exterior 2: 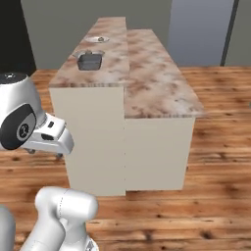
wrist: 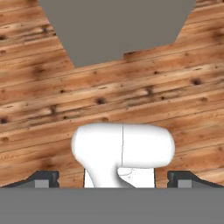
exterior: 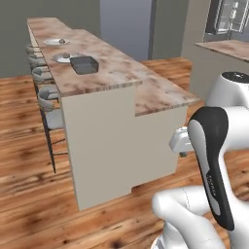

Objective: Place two dumplings into each of the tupperware containers and then place the containers in the fridge.

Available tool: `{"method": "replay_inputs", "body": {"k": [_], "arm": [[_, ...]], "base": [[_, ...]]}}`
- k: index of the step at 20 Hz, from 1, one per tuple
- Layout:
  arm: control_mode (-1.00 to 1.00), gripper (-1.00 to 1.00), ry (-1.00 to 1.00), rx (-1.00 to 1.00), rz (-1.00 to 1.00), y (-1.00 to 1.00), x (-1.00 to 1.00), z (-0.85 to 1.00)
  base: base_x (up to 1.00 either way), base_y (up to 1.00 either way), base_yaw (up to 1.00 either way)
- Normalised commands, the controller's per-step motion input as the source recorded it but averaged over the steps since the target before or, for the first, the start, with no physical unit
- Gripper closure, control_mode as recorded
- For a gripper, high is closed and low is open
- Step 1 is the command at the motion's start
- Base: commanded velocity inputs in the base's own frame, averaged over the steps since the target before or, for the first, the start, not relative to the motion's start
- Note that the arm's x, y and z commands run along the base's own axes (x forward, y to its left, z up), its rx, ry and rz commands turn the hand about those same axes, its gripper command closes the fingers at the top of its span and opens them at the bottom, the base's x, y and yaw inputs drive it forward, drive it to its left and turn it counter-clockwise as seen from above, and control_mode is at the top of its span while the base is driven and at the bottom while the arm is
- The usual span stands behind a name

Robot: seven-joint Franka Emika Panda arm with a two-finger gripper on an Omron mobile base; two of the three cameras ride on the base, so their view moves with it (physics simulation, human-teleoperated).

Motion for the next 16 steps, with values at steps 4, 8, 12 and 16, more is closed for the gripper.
{"method": "replay_inputs", "body": {"k": [4,8,12,16], "arm": [[1.00,-1.00,0.00,0.00,0.00,0.00,0.00,0.00],[1.00,-1.00,0.00,0.00,0.00,0.00,0.00,0.00],[1.00,-1.00,0.00,0.00,0.00,0.00,0.00,0.00],[1.00,-1.00,0.00,0.00,0.00,0.00,0.00,0.00]], "base": [[0.34,1.00,-0.31],[0.39,1.00,-0.34],[0.44,1.00,-0.43],[0.39,1.00,-0.46]]}}
